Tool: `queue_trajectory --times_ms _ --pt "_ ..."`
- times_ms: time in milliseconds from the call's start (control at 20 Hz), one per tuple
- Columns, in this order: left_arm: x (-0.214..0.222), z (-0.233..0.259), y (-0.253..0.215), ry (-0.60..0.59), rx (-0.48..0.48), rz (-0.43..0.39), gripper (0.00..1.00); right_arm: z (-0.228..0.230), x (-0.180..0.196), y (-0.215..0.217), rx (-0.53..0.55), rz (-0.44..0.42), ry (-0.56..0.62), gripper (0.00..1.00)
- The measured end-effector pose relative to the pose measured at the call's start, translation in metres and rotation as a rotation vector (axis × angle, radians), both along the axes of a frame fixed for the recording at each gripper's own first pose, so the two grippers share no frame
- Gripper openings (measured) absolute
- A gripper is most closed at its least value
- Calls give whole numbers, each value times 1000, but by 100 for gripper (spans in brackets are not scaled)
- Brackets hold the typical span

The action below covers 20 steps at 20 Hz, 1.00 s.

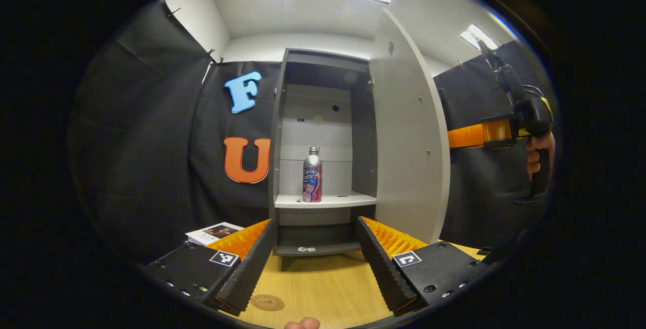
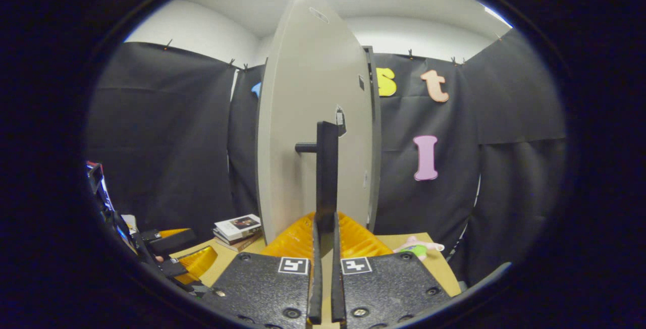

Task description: Open the cabinet door with the right hand, grasp the bottle in the cabinet with the left hand and place it on the coaster, then close the cabinet door with the right hand.

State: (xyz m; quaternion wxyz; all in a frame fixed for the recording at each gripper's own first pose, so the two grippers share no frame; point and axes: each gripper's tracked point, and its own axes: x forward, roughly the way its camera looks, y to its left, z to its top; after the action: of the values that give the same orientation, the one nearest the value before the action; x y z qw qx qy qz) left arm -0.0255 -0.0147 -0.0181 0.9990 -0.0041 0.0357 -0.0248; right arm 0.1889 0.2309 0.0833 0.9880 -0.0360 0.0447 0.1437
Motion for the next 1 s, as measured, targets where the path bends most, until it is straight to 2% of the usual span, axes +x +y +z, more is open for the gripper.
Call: queue_trajectory --times_ms 150,250,350,1000 --pt "-3 5 -4 -7 2 0 95 -1 -2 -3 27 -29 10 6" --pt "-2 4 -5 -5 6 2 95 0 -1 -10 6 -47 1 5" --pt "-1 2 -6 -3 9 6 95 1 0 -17 -13 -60 -7 5" --pt "-6 -1 -22 9 7 -5 95 6 7 -35 34 -167 -28 2"
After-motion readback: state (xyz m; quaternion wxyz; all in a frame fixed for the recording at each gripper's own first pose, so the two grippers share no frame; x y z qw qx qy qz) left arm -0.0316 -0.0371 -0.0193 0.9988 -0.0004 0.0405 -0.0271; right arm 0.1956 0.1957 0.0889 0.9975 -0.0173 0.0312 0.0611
